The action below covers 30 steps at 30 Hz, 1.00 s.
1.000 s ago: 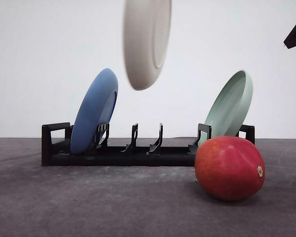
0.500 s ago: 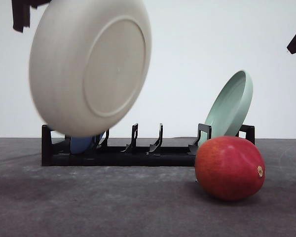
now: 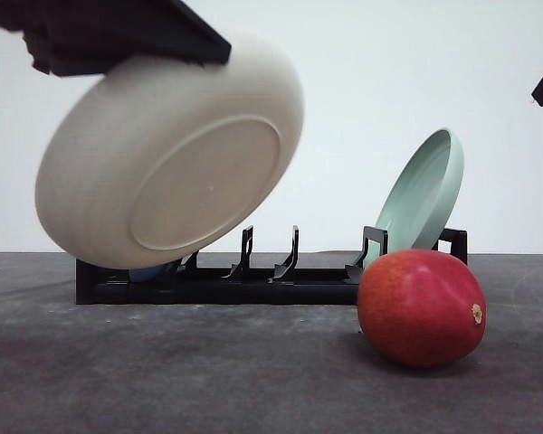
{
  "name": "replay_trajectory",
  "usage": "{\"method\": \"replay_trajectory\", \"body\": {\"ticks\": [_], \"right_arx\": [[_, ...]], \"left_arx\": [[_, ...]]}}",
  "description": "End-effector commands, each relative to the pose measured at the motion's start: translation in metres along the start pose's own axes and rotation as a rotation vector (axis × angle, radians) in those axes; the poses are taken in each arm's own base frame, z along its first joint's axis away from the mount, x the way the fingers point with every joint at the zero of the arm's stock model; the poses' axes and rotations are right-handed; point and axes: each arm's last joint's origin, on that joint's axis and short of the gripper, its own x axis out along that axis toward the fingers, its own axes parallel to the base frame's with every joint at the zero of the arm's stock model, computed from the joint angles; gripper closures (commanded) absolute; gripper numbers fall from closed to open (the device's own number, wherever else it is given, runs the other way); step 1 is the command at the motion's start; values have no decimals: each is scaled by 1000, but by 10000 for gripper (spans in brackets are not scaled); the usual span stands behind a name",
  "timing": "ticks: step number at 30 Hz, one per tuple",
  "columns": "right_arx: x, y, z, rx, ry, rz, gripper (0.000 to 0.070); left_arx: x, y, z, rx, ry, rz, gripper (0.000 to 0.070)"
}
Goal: Place pomegranate in white plate
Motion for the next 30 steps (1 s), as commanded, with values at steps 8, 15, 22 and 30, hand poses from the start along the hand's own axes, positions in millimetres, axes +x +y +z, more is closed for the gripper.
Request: {"method": "replay_trajectory", "body": {"ticks": [8, 15, 22, 30], "right_arx": [[-2, 1, 4, 4, -14, 7, 314], [-2, 1, 4, 5, -14, 7, 314], [-2, 1, 4, 6, -14, 7, 314], [-2, 1, 4, 23, -14, 7, 314]], "left_arx": [[26, -4, -18, 205, 144, 48, 700], [46, -10, -39, 258, 271, 23, 700], [58, -17, -57, 285, 378, 22, 700], [62, -28, -62, 302, 399, -26, 642]]}}
